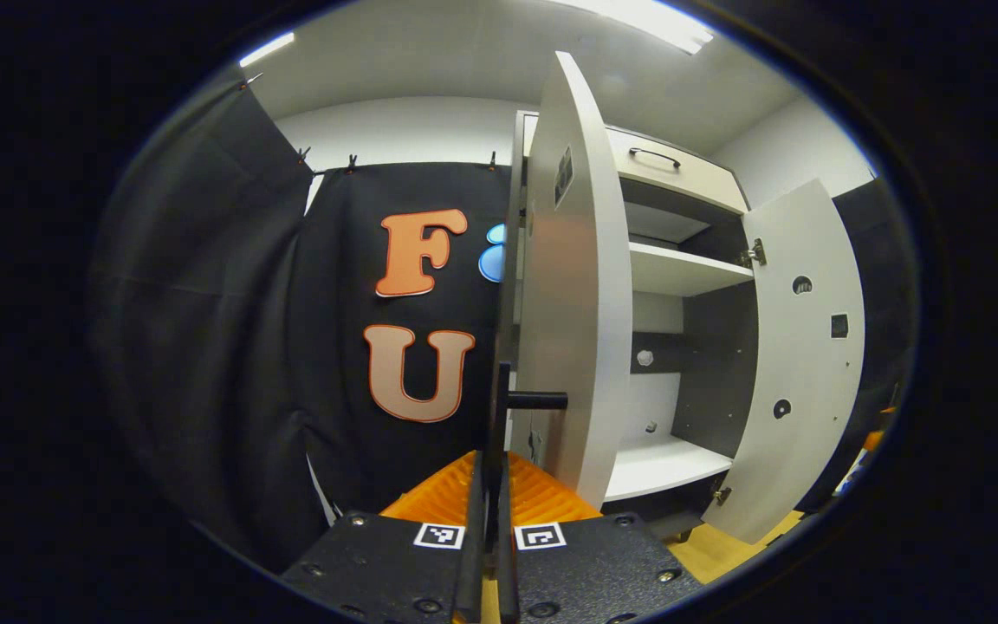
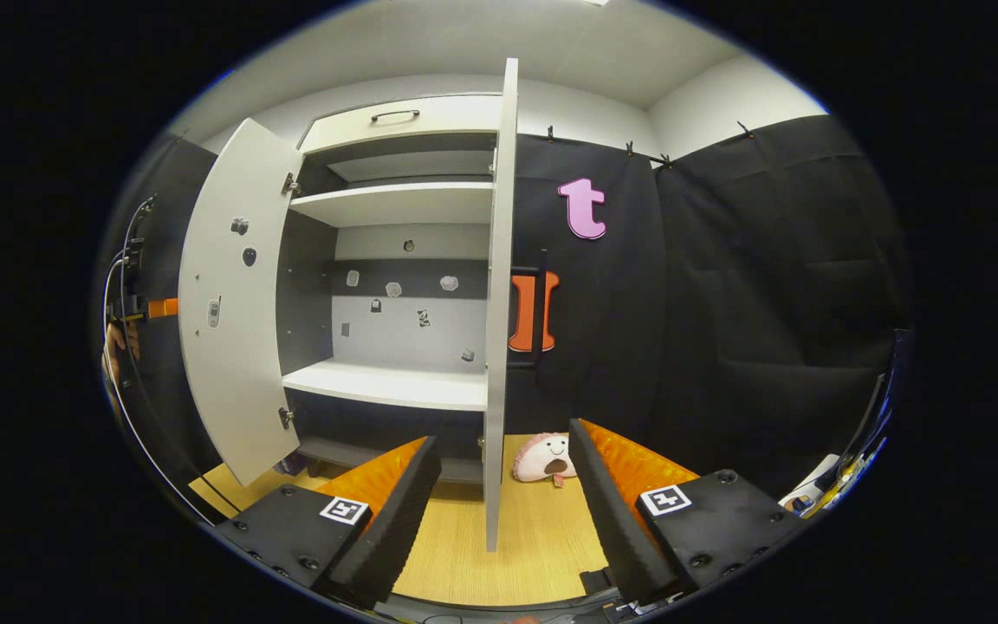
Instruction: Open the right door of the double-door shoe cabinet with the right hand, and open the left door with the left hand.
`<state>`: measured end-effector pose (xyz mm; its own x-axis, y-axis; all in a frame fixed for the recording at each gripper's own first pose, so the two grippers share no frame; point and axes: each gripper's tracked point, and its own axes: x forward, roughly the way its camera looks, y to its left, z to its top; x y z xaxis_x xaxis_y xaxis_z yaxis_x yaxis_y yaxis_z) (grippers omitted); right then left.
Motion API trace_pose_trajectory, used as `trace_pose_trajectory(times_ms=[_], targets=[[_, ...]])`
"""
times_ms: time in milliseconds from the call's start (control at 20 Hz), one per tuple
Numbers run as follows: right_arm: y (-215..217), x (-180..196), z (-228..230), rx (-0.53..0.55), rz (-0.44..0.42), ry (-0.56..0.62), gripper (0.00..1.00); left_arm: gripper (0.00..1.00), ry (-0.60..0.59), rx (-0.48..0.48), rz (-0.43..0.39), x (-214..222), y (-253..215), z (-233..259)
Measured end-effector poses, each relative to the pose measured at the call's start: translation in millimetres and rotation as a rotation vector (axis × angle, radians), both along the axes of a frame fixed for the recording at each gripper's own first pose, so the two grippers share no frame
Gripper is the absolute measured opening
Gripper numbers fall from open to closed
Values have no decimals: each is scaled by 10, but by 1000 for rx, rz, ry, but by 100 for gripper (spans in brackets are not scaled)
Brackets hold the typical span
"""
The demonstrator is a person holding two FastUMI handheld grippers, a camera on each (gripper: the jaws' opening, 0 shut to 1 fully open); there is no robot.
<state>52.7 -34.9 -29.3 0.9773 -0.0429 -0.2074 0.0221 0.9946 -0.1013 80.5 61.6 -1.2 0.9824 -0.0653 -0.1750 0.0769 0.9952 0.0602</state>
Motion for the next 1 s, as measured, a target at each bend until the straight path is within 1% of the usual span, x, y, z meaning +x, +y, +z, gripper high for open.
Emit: trace_pose_trajectory(times_ms=[50,100,150,200,250,300,350,400,500,600,650,800,950,1000], targets=[[10,-1,7,5,4,-1,94,1,-6,-33,-15,-6,-8,6],[20,14,8,11,8,-1,94,14,-2,-54,-27,-7,9,1],[30,12,1,15,7,-2,94,12,-13,-66,-45,18,20,13],[36,28,-3,18,5,-3,98,13,-18,-80,-56,6,19,15],[44,41,-7,24,5,-2,98,13,-15,-88,-55,-3,28,-7],[66,52,-14,30,9,0,94,13,-7,-89,-50,-37,34,-31],[90,52,-17,33,12,0,98,14,-2,-86,-47,-103,35,-30],[101,57,-14,34,15,-1,94,14,1,-77,-43,-175,42,-18],[126,84,-16,33,18,-4,94,14,-1,-55,-36,-355,45,20],[152,124,13,32,23,-14,94,10,-30,-41,-37,-580,15,150],[170,138,17,31,30,-13,94,8,-41,-49,-46,-690,-40,197],[189,195,75,23,36,-25,94,8,-60,-91,-79,-1023,-292,232],[208,268,173,27,28,-62,94,8,-77,-111,-71,-1194,-485,168],[226,286,231,31,25,-81,94,8,-74,-130,-71,-1241,-568,127]])
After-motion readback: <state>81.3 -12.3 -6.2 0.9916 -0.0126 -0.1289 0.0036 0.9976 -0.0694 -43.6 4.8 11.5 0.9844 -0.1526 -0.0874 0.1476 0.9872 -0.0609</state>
